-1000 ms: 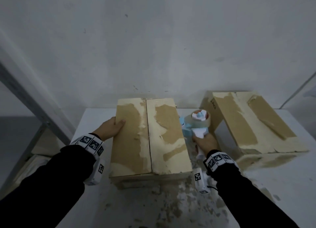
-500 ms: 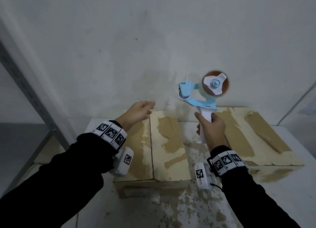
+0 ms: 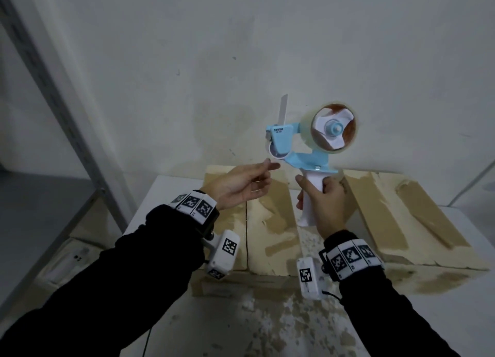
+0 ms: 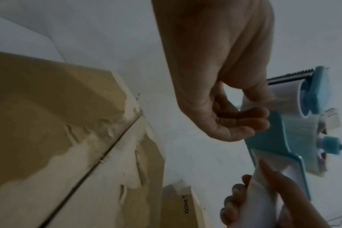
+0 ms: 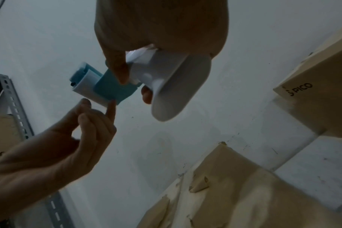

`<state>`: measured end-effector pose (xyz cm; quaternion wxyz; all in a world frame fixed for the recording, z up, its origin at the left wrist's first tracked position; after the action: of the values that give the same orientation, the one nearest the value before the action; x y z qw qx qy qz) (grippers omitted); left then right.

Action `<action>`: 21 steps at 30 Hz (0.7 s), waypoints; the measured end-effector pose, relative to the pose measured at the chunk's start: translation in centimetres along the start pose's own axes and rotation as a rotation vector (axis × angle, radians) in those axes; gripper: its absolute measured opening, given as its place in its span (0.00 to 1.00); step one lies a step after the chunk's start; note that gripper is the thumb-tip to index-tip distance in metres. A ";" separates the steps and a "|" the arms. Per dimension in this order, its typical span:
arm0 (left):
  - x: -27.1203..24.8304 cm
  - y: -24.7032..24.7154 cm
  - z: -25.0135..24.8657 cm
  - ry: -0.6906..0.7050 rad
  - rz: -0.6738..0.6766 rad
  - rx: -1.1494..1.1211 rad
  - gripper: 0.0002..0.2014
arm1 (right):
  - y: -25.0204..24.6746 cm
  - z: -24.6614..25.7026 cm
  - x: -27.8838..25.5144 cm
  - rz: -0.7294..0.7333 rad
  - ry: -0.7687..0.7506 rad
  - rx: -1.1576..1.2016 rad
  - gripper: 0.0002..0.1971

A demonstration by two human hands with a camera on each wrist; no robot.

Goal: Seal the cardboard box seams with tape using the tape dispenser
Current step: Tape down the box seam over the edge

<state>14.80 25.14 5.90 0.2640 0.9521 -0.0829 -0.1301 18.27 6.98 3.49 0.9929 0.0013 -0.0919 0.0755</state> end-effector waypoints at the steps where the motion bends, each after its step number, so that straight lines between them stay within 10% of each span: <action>1: -0.2 -0.4 0.1 0.005 -0.022 0.004 0.09 | 0.0 0.1 -0.1 0.033 -0.001 0.016 0.10; 9: -4.0 -3.9 1.7 -0.262 -0.211 0.092 0.05 | 1.2 -1.0 -2.2 0.372 0.058 -0.016 0.04; 21: -11.4 -6.8 6.7 -0.241 -0.685 0.181 0.03 | 2.8 -3.6 -5.8 0.616 0.139 -0.119 0.12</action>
<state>2.57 30.26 -0.85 0.1082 0.9220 0.1990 -0.3141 12.89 8.92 -1.10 0.9257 -0.0899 -0.0244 0.3667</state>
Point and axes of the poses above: each hand's wrist, its own x-axis towards the middle knuckle, its own y-axis out of the palm, z = x × y, the point moved 2 cm from there along x, towards the middle knuckle, and after that the axes turned 7 degrees about z, right-handed, at the moved point
